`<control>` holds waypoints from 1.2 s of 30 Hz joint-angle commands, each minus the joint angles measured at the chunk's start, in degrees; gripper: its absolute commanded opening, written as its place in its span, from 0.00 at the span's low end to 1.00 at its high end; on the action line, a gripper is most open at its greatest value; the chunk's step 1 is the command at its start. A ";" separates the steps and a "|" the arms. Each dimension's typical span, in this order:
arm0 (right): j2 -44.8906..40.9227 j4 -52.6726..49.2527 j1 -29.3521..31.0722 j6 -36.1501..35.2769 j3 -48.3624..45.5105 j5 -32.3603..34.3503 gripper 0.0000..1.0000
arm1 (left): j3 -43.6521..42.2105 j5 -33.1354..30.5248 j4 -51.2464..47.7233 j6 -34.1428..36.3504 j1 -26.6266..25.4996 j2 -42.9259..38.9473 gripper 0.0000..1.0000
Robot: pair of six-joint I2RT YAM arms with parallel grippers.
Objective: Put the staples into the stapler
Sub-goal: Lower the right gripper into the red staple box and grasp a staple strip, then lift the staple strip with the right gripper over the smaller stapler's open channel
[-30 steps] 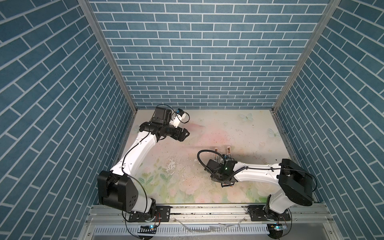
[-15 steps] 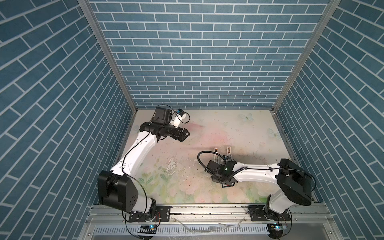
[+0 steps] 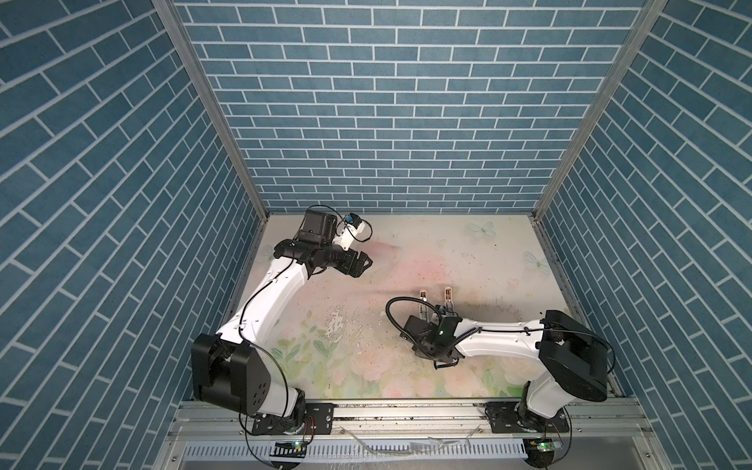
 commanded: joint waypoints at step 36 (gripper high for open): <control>-5.71 -4.42 1.75 -6.61 3.13 8.58 0.10 | -1.61 -1.40 0.66 1.67 -0.40 -2.75 0.89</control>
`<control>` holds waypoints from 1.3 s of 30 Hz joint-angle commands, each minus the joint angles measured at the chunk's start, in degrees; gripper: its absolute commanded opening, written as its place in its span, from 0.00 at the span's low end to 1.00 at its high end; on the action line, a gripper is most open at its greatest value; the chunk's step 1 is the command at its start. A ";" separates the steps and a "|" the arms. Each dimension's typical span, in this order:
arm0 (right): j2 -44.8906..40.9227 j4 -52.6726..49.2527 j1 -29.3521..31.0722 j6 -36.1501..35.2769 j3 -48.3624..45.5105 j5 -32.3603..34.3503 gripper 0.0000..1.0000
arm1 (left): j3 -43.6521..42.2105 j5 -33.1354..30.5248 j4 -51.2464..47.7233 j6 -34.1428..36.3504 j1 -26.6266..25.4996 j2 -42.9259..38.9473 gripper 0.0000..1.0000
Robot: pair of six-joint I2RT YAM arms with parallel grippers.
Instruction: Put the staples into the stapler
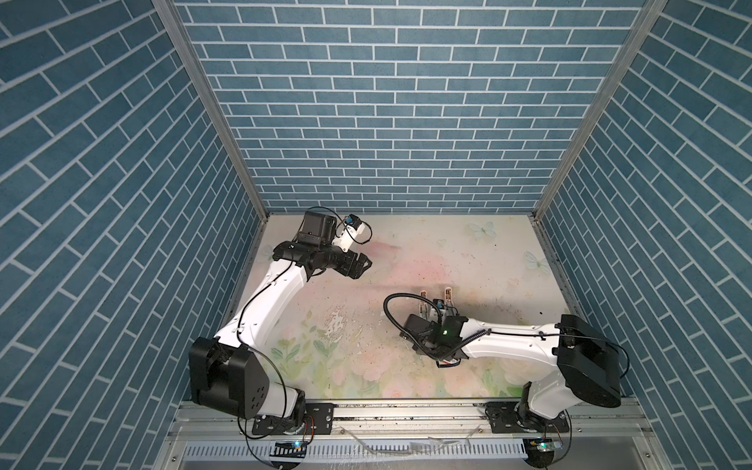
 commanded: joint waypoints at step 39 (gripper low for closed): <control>3.89 27.82 -12.43 -27.69 -2.03 6.73 0.12 | -0.85 2.07 -0.52 2.73 0.81 -2.49 0.89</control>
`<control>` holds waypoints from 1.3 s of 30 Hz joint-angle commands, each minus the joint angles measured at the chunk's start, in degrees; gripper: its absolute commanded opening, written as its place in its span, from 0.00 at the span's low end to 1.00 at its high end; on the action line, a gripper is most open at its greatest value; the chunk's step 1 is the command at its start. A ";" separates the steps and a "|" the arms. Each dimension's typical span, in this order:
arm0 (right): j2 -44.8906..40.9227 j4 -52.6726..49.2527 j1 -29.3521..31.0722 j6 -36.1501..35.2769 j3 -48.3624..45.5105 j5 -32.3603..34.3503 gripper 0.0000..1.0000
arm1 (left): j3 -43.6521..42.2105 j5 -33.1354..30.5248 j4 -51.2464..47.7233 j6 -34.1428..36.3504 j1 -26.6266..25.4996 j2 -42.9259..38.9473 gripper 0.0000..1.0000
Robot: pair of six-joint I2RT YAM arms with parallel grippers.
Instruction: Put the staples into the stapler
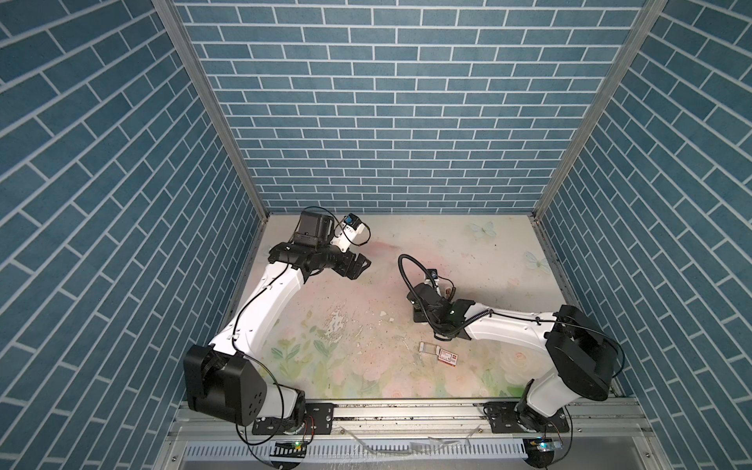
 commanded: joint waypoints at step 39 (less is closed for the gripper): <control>3.22 7.57 -0.17 1.49 -6.11 0.83 0.12 | -2.62 1.23 0.44 -0.95 0.35 -1.40 0.89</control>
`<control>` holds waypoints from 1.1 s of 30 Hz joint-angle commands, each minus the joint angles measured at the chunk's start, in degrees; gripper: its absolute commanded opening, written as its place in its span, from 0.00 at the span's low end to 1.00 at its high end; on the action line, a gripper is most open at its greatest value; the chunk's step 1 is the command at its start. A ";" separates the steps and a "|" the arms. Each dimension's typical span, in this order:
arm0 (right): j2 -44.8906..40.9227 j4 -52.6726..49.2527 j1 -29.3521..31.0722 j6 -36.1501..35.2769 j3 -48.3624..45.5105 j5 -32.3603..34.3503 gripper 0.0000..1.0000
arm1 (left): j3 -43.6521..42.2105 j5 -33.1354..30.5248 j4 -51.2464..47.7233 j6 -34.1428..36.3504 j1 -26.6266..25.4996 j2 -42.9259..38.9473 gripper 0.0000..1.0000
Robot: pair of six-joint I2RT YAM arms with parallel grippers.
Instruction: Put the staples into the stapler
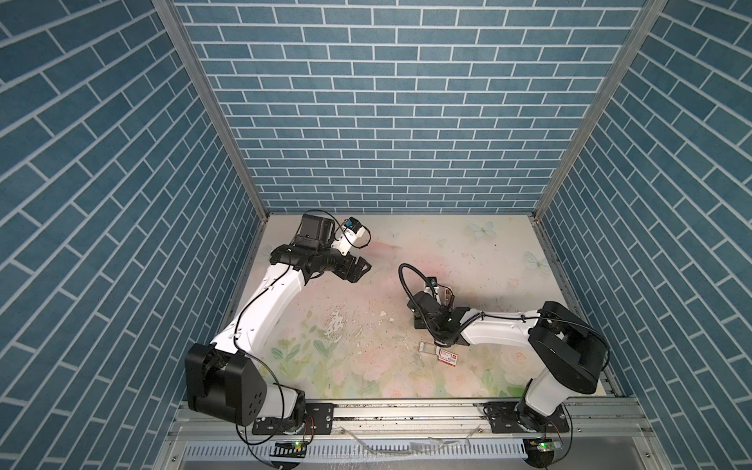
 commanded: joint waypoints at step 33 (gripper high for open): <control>-2.27 0.14 -0.15 -0.70 -1.93 0.65 0.12 | -0.95 0.75 0.61 -0.55 0.35 -1.19 0.89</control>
